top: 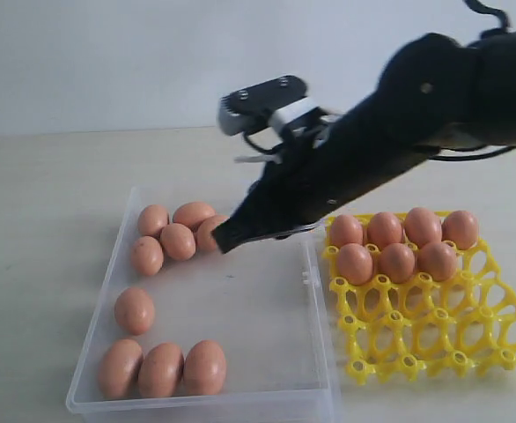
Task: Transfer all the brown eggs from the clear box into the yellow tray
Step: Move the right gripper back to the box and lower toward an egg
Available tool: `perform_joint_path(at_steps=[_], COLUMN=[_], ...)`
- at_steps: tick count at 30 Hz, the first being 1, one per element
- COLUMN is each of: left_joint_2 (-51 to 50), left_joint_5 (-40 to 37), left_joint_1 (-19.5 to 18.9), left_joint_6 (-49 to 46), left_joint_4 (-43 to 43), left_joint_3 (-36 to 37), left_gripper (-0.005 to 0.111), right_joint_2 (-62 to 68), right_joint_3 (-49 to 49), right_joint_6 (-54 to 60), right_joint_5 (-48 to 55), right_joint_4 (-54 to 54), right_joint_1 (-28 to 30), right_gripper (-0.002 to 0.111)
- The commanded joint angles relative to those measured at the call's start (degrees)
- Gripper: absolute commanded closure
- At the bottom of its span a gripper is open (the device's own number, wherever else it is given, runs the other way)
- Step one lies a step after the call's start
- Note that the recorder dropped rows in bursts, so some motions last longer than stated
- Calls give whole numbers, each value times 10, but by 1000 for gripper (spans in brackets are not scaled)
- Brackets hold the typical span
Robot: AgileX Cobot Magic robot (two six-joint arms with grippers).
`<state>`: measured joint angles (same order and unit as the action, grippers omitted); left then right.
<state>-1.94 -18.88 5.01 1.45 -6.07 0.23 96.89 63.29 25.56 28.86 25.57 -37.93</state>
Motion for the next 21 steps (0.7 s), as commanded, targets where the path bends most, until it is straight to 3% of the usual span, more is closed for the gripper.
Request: perform_joint_path(at_steps=[1,7,9,21], left_joint_2=[0,0,0,0], left_joint_5=[8,8,8,8], left_joint_1=[2,2,2,2], left_joint_6=[2,2,2,2], left_joint_4=[1,1,1,1], left_joint_3=[-2,-2,-2,-2], left_gripper=[107,107,107,107], right_joint_2=[114,274,294,347], right_joint_3=[127,319,354,404], right_joint_6=[15,-51,-69,-116], right_joint_5=[157,217,229,239], right_joint_4=[-13,-38,-38,15], right_joint_1=[-46,-70,-70,-70], right_gripper=[98,64,59,56])
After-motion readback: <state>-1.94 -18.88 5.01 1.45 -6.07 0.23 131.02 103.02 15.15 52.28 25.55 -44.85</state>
